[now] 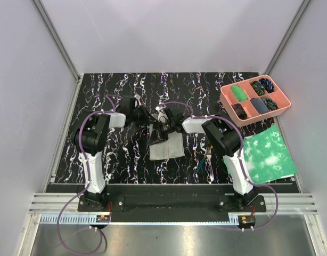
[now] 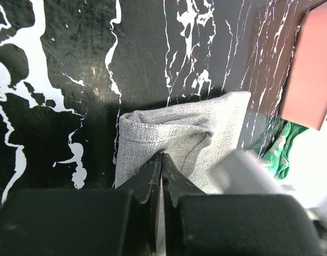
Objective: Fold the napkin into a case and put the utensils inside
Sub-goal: Smooth out the 2/3-rectangle-folded napkin at the center of the board, then pick up the 2/3-rectangle-folded napkin from the center of the board.
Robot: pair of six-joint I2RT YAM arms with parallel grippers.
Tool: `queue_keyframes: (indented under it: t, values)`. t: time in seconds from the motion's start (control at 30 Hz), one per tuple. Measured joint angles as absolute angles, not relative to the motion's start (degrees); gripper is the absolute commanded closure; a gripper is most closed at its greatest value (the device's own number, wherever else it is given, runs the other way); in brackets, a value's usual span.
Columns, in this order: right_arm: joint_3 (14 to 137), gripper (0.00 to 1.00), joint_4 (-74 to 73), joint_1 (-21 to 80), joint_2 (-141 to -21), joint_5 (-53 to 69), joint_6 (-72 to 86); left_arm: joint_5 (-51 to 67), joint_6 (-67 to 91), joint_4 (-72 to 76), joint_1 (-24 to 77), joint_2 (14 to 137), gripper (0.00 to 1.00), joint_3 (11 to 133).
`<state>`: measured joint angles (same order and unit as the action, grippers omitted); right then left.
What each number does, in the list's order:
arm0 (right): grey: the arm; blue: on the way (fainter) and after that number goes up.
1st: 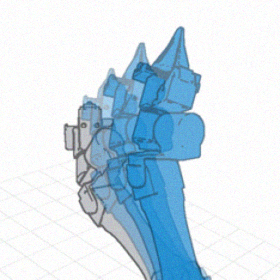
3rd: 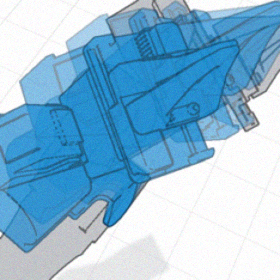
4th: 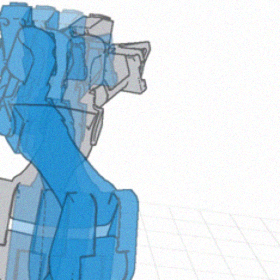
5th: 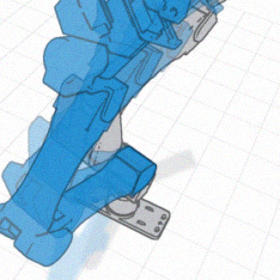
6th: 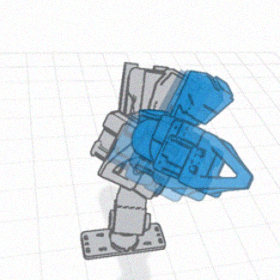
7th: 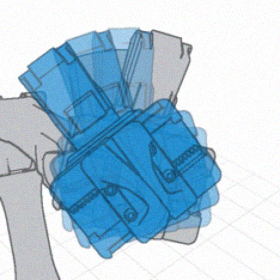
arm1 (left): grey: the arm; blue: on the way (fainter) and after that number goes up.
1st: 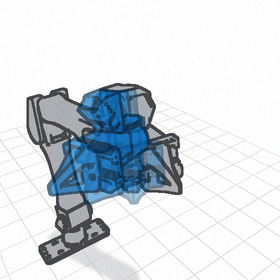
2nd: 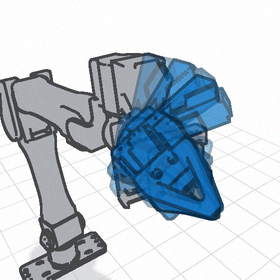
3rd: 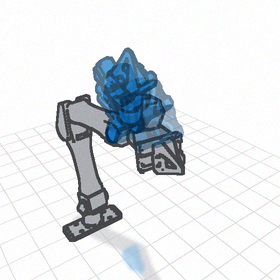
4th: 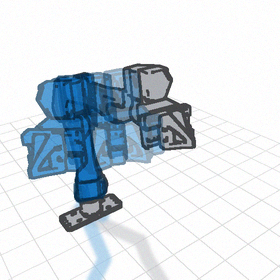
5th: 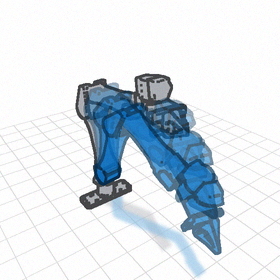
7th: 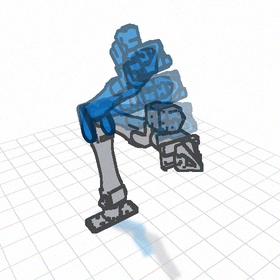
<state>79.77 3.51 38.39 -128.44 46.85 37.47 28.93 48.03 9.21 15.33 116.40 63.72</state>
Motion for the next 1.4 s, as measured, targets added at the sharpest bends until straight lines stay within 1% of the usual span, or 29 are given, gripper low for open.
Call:
queue_keyframes:
  t: [0.23,0.63,0.73,0.8,0.87,0.9,0.93,0.97,1.0,1.07,1.1,1.13,1.17,1.23,1.33,1.4]
  values:
    - [73.5,0.83,6.0,38.1,-127.0,49.5,38.0,30.4,48.1,9.6,15.3,117.2,0.95,64.1]
    - [60.4,0.83,5.8,38.1,-117.6,49.0,37.0,30.5,46.3,6.7,15.2,117.5,0.95,66.1]
    - [56.2,0.82,7.4,38.1,-115.4,49.0,37.5,30.5,45.9,5.5,15.2,117.6,0.93,66.8]
    - [53.3,0.81,7.2,38.1,-113.2,48.7,37.8,30.5,45.5,5.2,15.2,117.6,0.88,67.2]
    - [51.6,0.73,5.8,38.1,-110.7,47.6,37.8,30.5,45.0,4.6,15.2,117.6,0.82,67.4]
    - [51.2,0.70,4.0,38.1,-109.1,46.3,37.6,30.5,44.9,4.5,15.2,117.6,0.73,67.5]
    - [51.0,0.64,2.0,38.0,-107.1,45.0,37.1,30.5,44.8,4.3,15.2,117.5,0.68,67.5]
    - [50.9,0.52,-0.4,37.8,-104.4,43.0,36.5,30.5,44.9,4.0,15.3,117.3,0.64,67.5]
    - [51.0,0.47,-2.1,37.6,-102.3,41.3,36.0,30.6,44.6,3.7,15.4,116.9,0.57,67.5]
    - [51.4,0.36,-6.8,36.1,-96.8,36.6,34.4,30.2,44.1,2.0,15.8,114.7,0.52,67.2]
    - [52.0,0.30,-9.1,34.9,-94.6,34.4,33.3,29.9,43.7,1.2,16.1,113.2,0.50,66.9]
    - [52.8,0.25,-11.1,33.5,-92.9,32.2,32.6,29.5,43.5,0.3,16.3,111.2,0.46,66.6]
    - [53.7,0.23,-12.9,31.7,-91.9,30.3,31.7,28.9,43.2,-0.5,16.6,108.9,0.44,66.0]
    - [56.0,0.21,-15.5,28.4,-91.8,27.3,30.2,27.4,42.5,-1.7,17.8,103.6,0.41,64.2]
    - [59.5,0.21,-18.5,24.2,-94.5,24.6,28.5,24.0,41.5,-3.6,21.5,94.2,0.41,60.7]
    - [62.0,0.21,-19.6,23.1,-97.7,23.3,27.7,21.1,41.1,-4.0,25.3,88.4,0.42,57.6]
